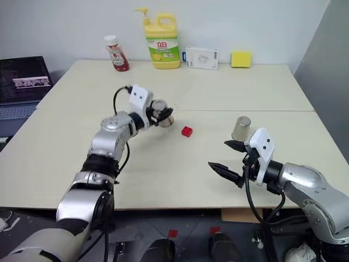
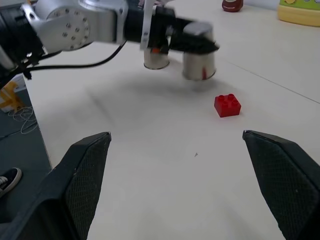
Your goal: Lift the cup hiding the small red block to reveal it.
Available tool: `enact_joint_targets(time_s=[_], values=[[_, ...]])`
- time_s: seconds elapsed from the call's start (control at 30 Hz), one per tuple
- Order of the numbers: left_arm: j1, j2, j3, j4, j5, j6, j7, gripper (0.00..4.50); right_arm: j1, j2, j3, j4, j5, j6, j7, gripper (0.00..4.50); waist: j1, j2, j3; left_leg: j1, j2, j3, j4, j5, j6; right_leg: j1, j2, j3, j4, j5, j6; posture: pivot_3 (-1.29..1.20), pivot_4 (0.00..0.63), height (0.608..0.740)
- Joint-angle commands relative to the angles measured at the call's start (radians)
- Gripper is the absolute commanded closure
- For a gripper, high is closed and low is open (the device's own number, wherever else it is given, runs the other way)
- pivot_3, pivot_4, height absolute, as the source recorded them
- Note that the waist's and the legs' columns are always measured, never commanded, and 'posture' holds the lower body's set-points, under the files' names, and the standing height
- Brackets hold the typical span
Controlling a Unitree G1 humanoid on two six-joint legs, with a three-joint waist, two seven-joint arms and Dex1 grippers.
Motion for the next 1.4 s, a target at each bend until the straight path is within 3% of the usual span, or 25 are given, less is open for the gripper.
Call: enact_joint_targets(time_s=[0.03, 0.17, 0.23, 0.43, 0.67, 0.83, 1.07, 1.23, 1.4], values=[[0.008, 0.002, 0.031, -0.088, -0.005, 0.054, 0.077, 1.86, -0.031, -0.005, -0.005, -0.002, 0.010, -0.015, 0.014, 0.00, 0.002, -0.001, 0.000, -0.001, 0.000, -0.001, 0.001, 0.000, 0.000, 0.000, 0.000, -0.001, 0.000, 0.000, 0.000, 0.00, 0.150, 0.740], [0.021, -0.011, 0.056, -0.070, -0.040, 0.090, 0.092, 1.87, -0.049, -0.009, -0.004, 0.003, 0.016, -0.006, 0.016, 0.00, 0.002, -0.001, 0.000, 0.000, 0.000, 0.000, 0.001, 0.000, 0.000, 0.000, 0.000, 0.000, 0.000, 0.000, 0.000, 0.00, 0.150, 0.740], [0.018, -0.015, 0.064, -0.064, -0.049, 0.095, 0.094, 1.16, -0.054, -0.009, -0.003, 0.002, 0.019, -0.004, 0.015, 0.00, 0.002, -0.001, 0.000, 0.000, 0.000, 0.000, 0.000, 0.000, 0.000, 0.000, 0.000, 0.000, 0.000, 0.000, 0.000, 0.00, 0.150, 0.740], [-0.004, -0.001, 0.084, -0.114, -0.072, 0.120, 0.098, 0.04, -0.056, -0.012, -0.005, -0.001, 0.024, 0.000, 0.010, 0.00, 0.002, -0.001, 0.000, 0.000, 0.000, 0.000, 0.000, 0.000, 0.000, 0.000, 0.000, 0.000, 0.000, 0.000, 0.000, 0.00, 0.150, 0.740], [-0.034, 0.022, 0.104, -0.224, -0.050, 0.058, 0.171, 0.04, -0.052, -0.008, -0.009, -0.006, 0.027, -0.002, 0.000, 0.00, 0.002, -0.001, 0.000, 0.000, 0.000, -0.001, 0.000, 0.000, 0.000, 0.000, 0.000, -0.001, 0.000, 0.000, 0.000, 0.00, 0.150, 0.740], [-0.014, 0.050, 0.070, -0.380, -0.078, 0.109, 0.097, 0.04, -0.054, 0.007, -0.017, -0.013, 0.038, -0.006, -0.010, 0.00, 0.002, -0.001, 0.000, -0.001, -0.001, 0.000, 0.000, 0.000, -0.001, 0.000, -0.001, 0.000, -0.001, 0.000, 0.000, 0.00, 0.150, 0.740], [0.096, 0.283, 0.033, -0.545, -0.117, 0.333, -0.121, 0.04, -0.068, -0.022, -0.035, 0.023, 0.030, -0.007, 0.011, 0.00, -0.014, -0.001, 0.000, 0.002, 0.001, 0.000, -0.002, 0.000, -0.001, 0.000, 0.000, 0.000, 0.000, 0.000, 0.000, 0.00, 0.150, 0.740], [0.264, 0.541, 0.036, -0.684, -0.213, 0.437, -0.412, 0.04, -0.070, -0.066, -0.048, 0.066, 0.034, -0.013, 0.080, 0.00, -0.017, -0.001, 0.000, 0.003, 0.001, 0.002, -0.002, 0.000, -0.001, 0.001, 0.000, 0.002, -0.001, 0.000, 0.000, 0.00, 0.150, 0.740], [0.365, 0.641, 0.060, -0.794, -0.292, 0.478, -0.512, 0.04, -0.063, -0.100, -0.051, 0.107, 0.026, -0.026, 0.144, 0.00, -0.001, -0.001, 0.001, 0.002, 0.001, 0.001, -0.002, 0.000, -0.001, 0.001, -0.001, 0.000, -0.002, -0.001, -0.001, 0.00, 0.150, 0.740]])
